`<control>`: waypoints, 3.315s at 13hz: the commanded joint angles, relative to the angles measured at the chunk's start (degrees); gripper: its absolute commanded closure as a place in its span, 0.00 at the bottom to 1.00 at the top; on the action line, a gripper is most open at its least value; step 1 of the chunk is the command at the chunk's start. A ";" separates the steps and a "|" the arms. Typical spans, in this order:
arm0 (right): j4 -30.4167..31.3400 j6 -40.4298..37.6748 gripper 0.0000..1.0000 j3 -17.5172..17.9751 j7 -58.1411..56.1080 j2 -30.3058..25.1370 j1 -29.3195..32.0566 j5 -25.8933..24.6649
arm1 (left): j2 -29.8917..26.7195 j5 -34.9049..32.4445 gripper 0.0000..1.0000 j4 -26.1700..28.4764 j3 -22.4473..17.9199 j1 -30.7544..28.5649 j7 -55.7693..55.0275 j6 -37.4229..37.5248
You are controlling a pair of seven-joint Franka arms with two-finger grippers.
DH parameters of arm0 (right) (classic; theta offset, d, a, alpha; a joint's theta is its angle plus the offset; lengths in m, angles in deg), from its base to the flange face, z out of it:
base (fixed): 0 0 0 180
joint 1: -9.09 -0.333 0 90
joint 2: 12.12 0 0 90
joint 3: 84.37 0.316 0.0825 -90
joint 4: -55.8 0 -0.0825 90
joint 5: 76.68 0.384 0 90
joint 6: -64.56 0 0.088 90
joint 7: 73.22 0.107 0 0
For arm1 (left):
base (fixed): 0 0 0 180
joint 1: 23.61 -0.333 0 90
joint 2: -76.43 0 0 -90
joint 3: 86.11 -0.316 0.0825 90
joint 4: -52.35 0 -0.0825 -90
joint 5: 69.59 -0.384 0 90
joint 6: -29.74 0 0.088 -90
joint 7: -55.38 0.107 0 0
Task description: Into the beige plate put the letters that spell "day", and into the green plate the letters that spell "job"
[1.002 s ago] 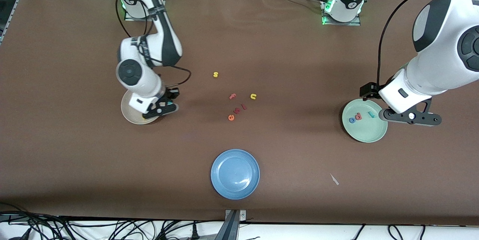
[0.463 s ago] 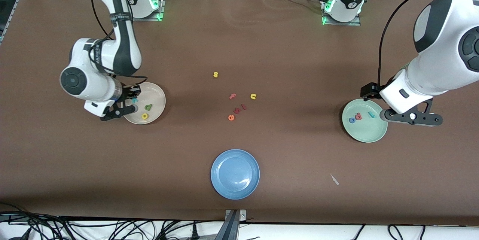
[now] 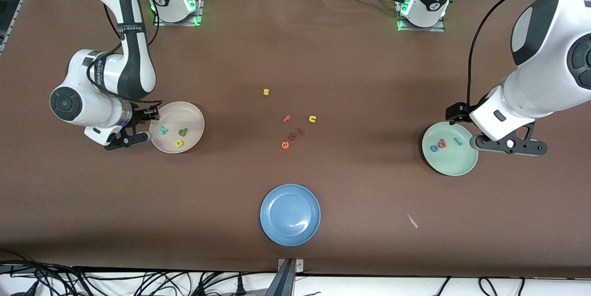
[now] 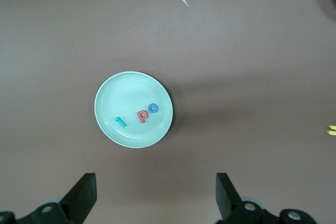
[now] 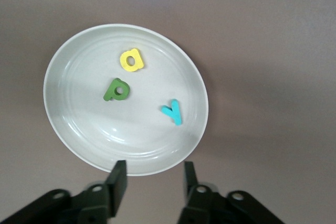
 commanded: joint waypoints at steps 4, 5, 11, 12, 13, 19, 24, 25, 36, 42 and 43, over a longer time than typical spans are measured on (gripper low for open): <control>-9.35 -7.49 0.00 -0.46 -0.13 0.72 1.37 0.02 | -1.14 -1.10 0.00 1.08 0.02 -0.19 0.68 -0.17; -13.12 -9.24 0.00 -0.38 -0.13 1.51 3.29 0.02 | -1.14 -1.10 0.00 1.08 0.02 -0.19 0.77 -0.17; -28.26 -16.09 0.00 0.24 4.84 5.13 8.24 3.89 | -1.23 -1.02 0.00 0.99 0.11 0.25 0.68 -0.17; -30.27 -20.47 0.00 0.15 10.53 4.95 8.06 3.98 | -1.23 -1.02 0.00 0.91 0.19 0.34 0.68 -0.17; -33.78 -24.34 0.00 0.15 14.51 4.77 8.06 3.72 | -1.23 -1.02 0.00 0.91 0.28 0.34 0.68 -0.17; -36.36 -25.96 0.00 -0.38 15.60 3.36 8.32 3.63 | -1.67 0.47 0.00 0.91 0.37 -0.36 0.68 -0.25; -37.33 -24.64 0.00 13.06 17.34 -0.64 15.90 -3.00 | -1.58 8.38 0.00 1.08 0.20 -5.45 1.65 -0.61; -36.89 -24.64 0.00 25.34 19.01 -3.72 23.88 -11.14 | -1.41 7.95 0.00 1.17 0.20 -5.46 1.65 -0.69; -20.88 -19.98 0.00 47.17 25.00 -20.28 44.97 -18.78 | 0.09 7.69 0.00 0.99 -0.51 -8.80 0.86 -1.92; -22.91 -20.07 0.00 46.65 23.60 -18.43 45.50 -18.96 | 0.18 7.77 0.00 0.99 -0.51 -8.80 0.86 -1.92; -22.91 -19.90 0.00 46.56 22.99 -18.26 45.67 -18.87 | 0.09 7.77 0.00 1.08 -0.51 -8.89 0.86 -1.92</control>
